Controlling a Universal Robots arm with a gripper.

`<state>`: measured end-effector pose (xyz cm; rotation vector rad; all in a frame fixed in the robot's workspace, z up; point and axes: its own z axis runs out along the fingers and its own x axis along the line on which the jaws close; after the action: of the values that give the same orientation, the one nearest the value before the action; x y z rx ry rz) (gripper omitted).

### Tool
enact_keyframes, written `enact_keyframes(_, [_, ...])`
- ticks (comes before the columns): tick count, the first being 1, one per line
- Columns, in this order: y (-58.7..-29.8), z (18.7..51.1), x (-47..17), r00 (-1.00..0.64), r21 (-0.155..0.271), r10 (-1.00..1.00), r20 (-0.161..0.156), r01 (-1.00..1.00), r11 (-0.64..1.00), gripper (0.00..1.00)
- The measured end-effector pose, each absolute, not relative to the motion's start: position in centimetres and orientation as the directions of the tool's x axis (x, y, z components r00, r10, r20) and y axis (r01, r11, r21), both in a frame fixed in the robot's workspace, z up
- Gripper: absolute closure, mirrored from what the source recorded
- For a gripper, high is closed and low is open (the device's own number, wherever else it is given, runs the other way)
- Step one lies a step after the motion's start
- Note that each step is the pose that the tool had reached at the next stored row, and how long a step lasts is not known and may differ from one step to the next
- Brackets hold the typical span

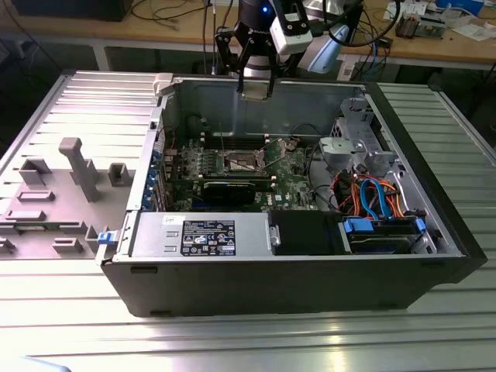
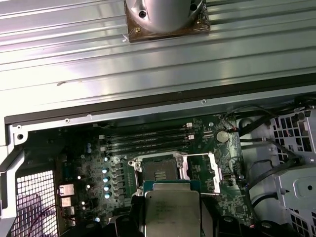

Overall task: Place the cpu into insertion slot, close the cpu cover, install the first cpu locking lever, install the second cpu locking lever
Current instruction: 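Place the cpu into insertion slot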

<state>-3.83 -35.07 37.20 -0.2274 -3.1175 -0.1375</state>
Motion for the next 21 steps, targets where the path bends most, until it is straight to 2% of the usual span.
enact_keyframes(21, [-35.07, 37.16, -3.84, -0.975, 0.086, 0.223, 0.019, 0.224, 0.971, 0.46])
